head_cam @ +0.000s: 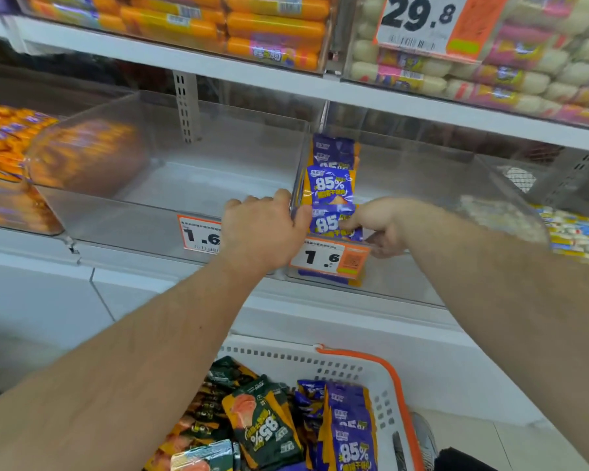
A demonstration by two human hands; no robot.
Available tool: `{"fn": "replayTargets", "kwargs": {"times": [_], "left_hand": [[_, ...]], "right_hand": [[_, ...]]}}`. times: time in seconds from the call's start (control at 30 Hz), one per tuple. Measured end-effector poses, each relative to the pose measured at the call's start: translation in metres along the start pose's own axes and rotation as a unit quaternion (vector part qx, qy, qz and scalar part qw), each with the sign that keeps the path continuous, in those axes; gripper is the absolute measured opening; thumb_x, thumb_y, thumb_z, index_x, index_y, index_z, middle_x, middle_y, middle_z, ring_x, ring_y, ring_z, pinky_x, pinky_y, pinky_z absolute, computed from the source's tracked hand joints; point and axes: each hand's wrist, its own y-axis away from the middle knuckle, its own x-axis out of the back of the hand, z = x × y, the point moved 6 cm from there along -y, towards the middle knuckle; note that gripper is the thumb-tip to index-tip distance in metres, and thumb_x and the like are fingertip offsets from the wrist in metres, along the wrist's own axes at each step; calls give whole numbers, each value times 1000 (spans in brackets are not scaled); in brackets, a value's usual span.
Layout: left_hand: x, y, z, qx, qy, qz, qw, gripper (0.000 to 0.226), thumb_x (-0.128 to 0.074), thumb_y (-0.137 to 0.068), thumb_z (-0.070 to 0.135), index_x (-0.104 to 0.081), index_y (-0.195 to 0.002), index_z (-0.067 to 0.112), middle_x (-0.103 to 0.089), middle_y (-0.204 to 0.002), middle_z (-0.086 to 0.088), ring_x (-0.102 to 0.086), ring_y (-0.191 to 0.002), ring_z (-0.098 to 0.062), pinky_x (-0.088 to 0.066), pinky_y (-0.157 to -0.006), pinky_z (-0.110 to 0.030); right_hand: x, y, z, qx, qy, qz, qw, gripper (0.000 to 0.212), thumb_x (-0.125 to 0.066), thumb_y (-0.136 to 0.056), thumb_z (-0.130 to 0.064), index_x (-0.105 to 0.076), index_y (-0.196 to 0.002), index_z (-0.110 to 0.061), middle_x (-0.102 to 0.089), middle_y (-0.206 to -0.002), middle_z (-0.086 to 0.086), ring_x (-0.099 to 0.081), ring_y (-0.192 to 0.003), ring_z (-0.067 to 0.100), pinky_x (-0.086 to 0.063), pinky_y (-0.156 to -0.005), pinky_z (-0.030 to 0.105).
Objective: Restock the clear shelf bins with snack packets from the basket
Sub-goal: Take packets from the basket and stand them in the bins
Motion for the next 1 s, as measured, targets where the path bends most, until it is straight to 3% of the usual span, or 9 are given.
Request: {"fn": "replayTargets", "kwargs": {"times": [0.1, 0.23, 0.37, 0.43, 0.57, 0.63, 0.73, 0.9, 1.0], "left_hand": [[0, -1, 1, 3, 8, 2, 1000, 46, -27, -100, 51, -54, -105, 14, -69, -100, -11, -60, -96, -31, -29, -75, -37], [-3, -2, 1, 6, 9, -6, 1000, 47, -27, -99, 52, -54, -106, 15, -69, -100, -11, -60, -95, -31, -34, -79, -38], [-4, -1, 1, 5, 9, -12, 1000, 48, -26, -99, 53, -54, -107, 15, -69, -100, -10, -60, -95, -30, -33, -78, -39], [-3, -1, 1, 6, 6, -11, 1000, 48, -26, -99, 53, -54, -107, 15, -69, -99, -10, -60, -94, -30, -33, -78, -39], [-2, -1, 1, 11, -1, -5, 1000, 48, -26, -98, 53, -55, -105, 15, -69, -98, -9, -61, -93, -30, -36, -81, -39], [-2, -1, 1, 10, -4, -6, 1000, 48, -25, -98, 53, -54, -105, 16, -69, -98, -9, -61, -93, -30, -36, -81, -39], [-3, -1, 1, 8, -7, -1, 1000, 48, -25, -98, 54, -54, -104, 16, -69, -96, -8, -61, -91, -29, -32, -76, -38], [-3, -1, 1, 10, -12, 8, 1000, 46, -26, -97, 55, -53, -103, 17, -69, -96, -6, -61, -90, -28, -28, -73, -37], [-2, -1, 1, 13, -3, 10, 1000, 45, -27, -98, 54, -52, -103, 17, -69, -95, -7, -60, -87, -27, -29, -74, -37]], "right_hand": [[-3, -7, -1, 6, 38, 34, 999, 20, -70, -89, -33, -56, -101, -25, -64, -100, 0, -57, -75, 16, -36, -56, 26], [-11, -17, 0, 2, 2, 16, 1000, 19, -72, -88, -29, -59, -100, -21, -68, -83, 0, -61, -73, 14, -44, -66, 25], [-20, -25, 1, -9, -19, -42, 999, 39, -82, -72, -18, -67, -108, -16, -76, -96, 4, -70, -99, 17, -45, -100, 33], [-20, -30, 3, -23, -14, -59, 998, 36, -84, -68, -18, -69, -101, -18, -75, -105, 2, -65, -96, 14, -43, -97, 28], [-17, -32, -4, -3, -35, -39, 999, 25, -78, -78, -13, -66, -98, -19, -72, -93, 3, -59, -83, 17, -45, -68, 27], [-13, -35, -9, 13, -59, -20, 998, 26, -77, -81, -12, -66, -104, -14, -73, -90, 4, -64, -76, 19, -50, -72, 28], [-10, -37, -12, 3, -103, -14, 995, 34, -77, -81, -15, -65, -113, -14, -76, -97, 5, -71, -93, 17, -51, -93, 33], [-16, -38, -15, 19, -39, -29, 999, 35, -78, -81, -12, -63, -113, -11, -74, -98, 7, -71, -92, 21, -52, -91, 33], [-24, -25, -17, 31, 35, -53, 998, 29, -76, -81, -6, -61, -105, -9, -70, -107, 13, -69, -100, 29, -52, -96, 43]]}}
